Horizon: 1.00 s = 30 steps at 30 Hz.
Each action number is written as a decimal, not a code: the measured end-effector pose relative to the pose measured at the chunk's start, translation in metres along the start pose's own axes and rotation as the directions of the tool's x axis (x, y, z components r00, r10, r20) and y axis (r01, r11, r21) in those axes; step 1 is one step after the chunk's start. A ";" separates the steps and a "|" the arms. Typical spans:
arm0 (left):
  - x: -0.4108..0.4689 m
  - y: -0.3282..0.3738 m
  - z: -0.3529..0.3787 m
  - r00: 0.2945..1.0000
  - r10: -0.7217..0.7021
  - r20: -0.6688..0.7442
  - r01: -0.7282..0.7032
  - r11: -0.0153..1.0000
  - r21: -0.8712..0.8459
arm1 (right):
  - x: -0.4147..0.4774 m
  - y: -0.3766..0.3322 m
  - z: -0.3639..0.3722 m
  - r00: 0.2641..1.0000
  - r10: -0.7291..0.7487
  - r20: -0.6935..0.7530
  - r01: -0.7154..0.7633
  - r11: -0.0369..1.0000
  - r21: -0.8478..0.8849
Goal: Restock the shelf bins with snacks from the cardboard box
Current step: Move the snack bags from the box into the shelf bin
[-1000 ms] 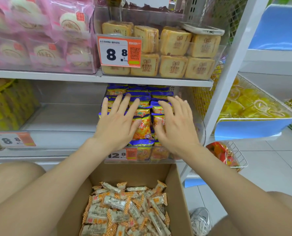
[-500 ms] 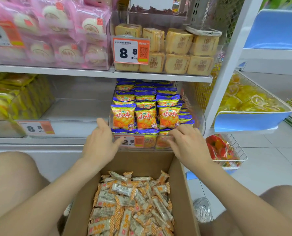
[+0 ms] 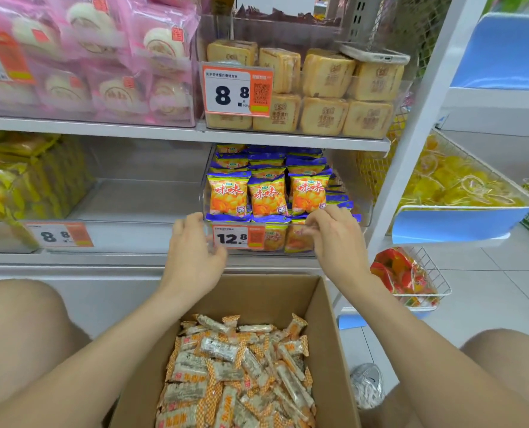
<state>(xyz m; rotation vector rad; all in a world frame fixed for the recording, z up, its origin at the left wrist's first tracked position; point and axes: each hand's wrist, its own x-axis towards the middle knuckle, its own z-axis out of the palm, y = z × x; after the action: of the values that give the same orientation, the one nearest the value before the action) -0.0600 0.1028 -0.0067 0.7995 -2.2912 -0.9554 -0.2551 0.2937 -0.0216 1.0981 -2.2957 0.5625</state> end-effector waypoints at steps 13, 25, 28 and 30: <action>-0.001 -0.017 -0.012 0.722 0.026 0.692 -0.492 0.723 0.486 | 0.001 -0.054 -0.011 0.986 -0.073 0.152 0.071 0.997 0.015; -0.009 -0.087 -0.021 0.548 -0.172 0.818 -0.579 0.628 0.520 | -0.022 -0.134 0.040 0.376 -0.304 0.875 0.432 0.893 0.125; -0.016 -0.106 -0.027 0.508 -0.183 0.842 -0.605 0.619 0.500 | -0.033 -0.152 0.044 0.294 -0.238 0.926 0.448 0.890 0.086; -0.023 -0.115 -0.030 0.440 -0.226 0.869 -0.622 0.622 0.477 | -0.044 -0.167 0.045 0.231 -0.206 0.951 0.452 0.888 0.083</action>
<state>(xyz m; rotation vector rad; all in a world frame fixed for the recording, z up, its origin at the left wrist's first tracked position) 0.0120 0.0389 -0.0809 0.1357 -3.7762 -0.1079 -0.1111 0.1959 -0.0606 2.1354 -2.7198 -0.7993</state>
